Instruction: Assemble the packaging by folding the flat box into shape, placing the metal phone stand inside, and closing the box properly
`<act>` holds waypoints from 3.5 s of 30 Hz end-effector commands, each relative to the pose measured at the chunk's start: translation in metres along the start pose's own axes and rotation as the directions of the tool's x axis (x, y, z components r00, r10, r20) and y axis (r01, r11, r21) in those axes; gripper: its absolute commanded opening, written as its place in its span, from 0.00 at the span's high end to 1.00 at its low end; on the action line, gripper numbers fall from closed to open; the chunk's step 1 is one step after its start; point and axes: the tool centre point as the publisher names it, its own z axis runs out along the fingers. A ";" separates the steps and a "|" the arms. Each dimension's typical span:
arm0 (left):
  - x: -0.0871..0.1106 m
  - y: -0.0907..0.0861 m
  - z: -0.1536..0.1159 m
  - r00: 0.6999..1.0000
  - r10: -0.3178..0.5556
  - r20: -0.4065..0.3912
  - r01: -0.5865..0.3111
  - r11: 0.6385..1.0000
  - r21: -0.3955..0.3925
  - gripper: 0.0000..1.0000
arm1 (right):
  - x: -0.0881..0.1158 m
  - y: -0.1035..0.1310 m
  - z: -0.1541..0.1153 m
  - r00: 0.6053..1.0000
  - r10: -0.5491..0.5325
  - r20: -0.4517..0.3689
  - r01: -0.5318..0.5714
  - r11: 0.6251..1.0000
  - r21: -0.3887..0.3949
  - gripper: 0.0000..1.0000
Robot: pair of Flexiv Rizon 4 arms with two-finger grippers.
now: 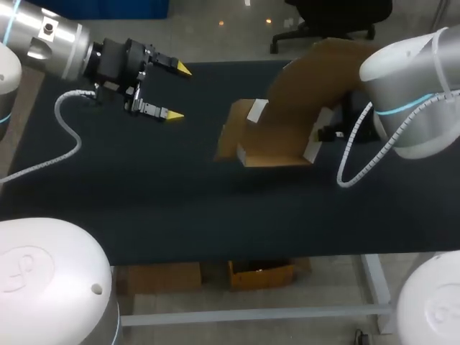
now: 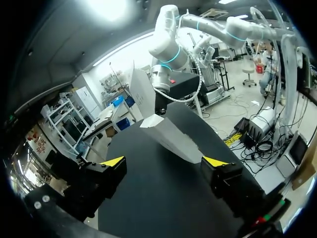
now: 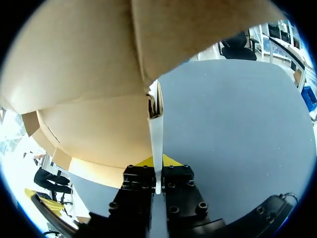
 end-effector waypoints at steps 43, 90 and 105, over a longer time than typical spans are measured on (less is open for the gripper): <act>0.017 0.058 -0.005 0.996 -0.079 -0.050 0.061 0.954 -0.294 0.00 | 0.006 -0.035 -0.020 0.952 0.143 0.270 -0.290 0.701 0.651 1.00; 0.018 0.080 -0.001 0.989 -0.130 -0.065 0.099 0.931 -0.352 0.00 | 0.021 -0.083 -0.016 0.875 0.162 0.457 -0.470 0.510 0.720 1.00; 0.024 0.091 0.001 0.974 -0.193 -0.119 0.139 0.922 -0.361 0.00 | 0.015 -0.100 -0.018 0.836 0.211 0.507 -0.543 0.451 0.708 1.00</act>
